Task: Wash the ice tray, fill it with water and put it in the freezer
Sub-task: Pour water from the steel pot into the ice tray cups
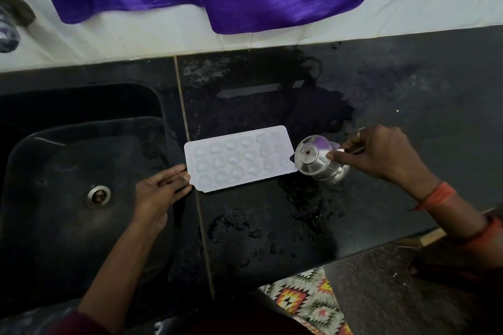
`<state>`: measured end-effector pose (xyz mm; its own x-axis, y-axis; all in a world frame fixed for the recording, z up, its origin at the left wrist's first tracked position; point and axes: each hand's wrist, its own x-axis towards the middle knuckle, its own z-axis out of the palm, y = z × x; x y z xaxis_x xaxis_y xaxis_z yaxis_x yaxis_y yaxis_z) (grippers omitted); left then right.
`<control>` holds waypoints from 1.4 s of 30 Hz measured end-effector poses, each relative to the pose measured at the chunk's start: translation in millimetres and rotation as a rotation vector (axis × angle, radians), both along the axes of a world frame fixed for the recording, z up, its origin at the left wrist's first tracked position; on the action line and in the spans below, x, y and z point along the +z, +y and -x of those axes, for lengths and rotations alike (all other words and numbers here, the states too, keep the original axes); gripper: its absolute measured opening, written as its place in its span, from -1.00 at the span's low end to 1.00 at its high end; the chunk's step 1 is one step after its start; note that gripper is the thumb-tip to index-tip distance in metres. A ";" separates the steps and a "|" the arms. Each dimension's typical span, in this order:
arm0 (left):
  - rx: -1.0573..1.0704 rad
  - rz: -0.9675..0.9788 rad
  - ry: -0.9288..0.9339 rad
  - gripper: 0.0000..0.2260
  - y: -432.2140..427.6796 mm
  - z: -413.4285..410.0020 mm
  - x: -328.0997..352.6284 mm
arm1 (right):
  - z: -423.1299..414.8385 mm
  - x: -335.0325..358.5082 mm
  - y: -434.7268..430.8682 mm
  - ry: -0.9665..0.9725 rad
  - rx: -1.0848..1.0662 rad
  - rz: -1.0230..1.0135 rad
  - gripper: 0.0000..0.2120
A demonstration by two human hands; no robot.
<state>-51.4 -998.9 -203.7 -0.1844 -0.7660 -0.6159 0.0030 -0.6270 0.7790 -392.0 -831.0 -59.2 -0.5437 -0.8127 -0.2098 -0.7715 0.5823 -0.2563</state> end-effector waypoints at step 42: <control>-0.005 -0.005 0.021 -0.78 -3.4 -0.5 -6.4 | -9.6 22.6 -8.6 -0.025 0.066 0.094 -0.70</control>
